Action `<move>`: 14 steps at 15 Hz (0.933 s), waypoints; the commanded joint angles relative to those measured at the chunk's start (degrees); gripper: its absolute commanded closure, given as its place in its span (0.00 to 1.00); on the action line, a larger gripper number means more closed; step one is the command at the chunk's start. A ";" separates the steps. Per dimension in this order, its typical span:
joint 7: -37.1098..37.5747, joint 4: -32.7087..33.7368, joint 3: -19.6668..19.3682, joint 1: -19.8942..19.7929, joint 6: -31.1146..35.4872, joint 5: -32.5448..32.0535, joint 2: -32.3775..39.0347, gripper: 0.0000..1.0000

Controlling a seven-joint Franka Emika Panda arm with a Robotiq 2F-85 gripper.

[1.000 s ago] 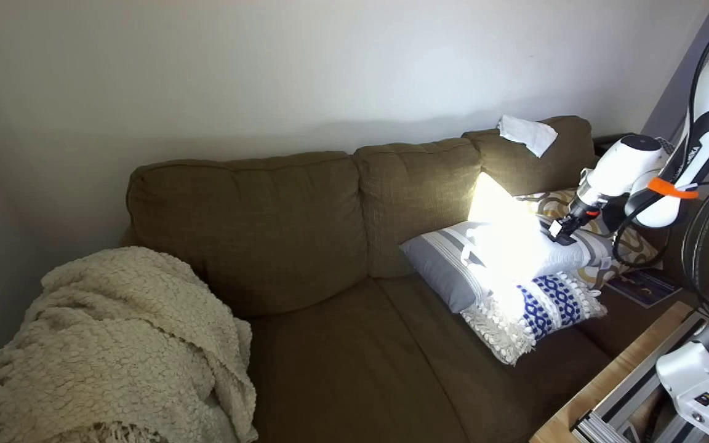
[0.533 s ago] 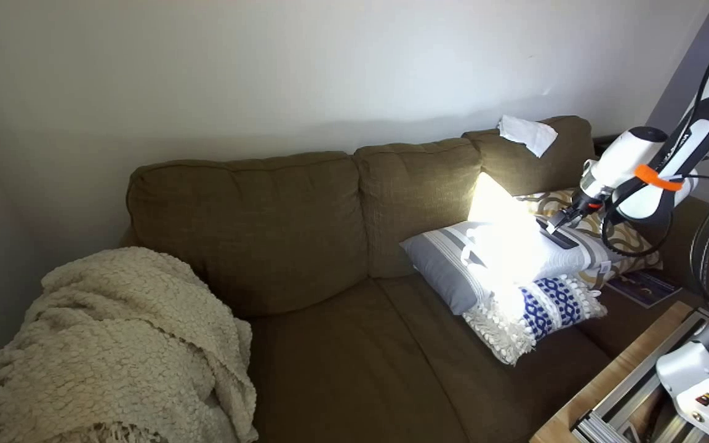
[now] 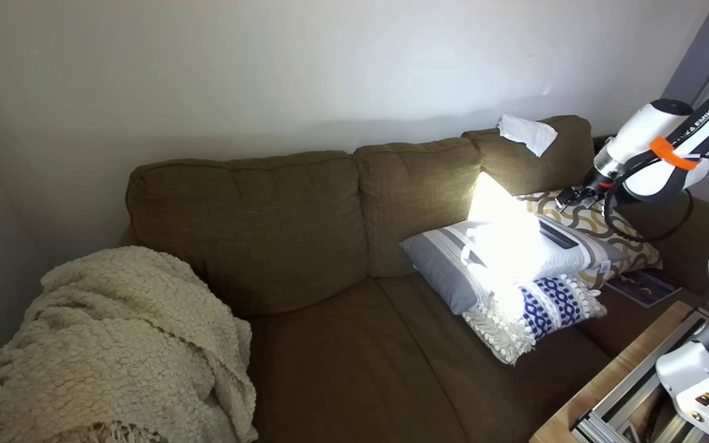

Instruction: Put the remote on top of the pillows

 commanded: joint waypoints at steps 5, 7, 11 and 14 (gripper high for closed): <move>11.51 0.35 4.52 1.05 -1.31 7.93 -3.35 0.00; 14.68 -0.17 4.20 1.20 -2.11 7.99 -5.88 0.00; 21.07 -0.32 2.48 2.74 -0.32 7.30 -8.88 0.00; 20.85 0.86 3.19 2.01 -0.03 6.78 -8.04 0.00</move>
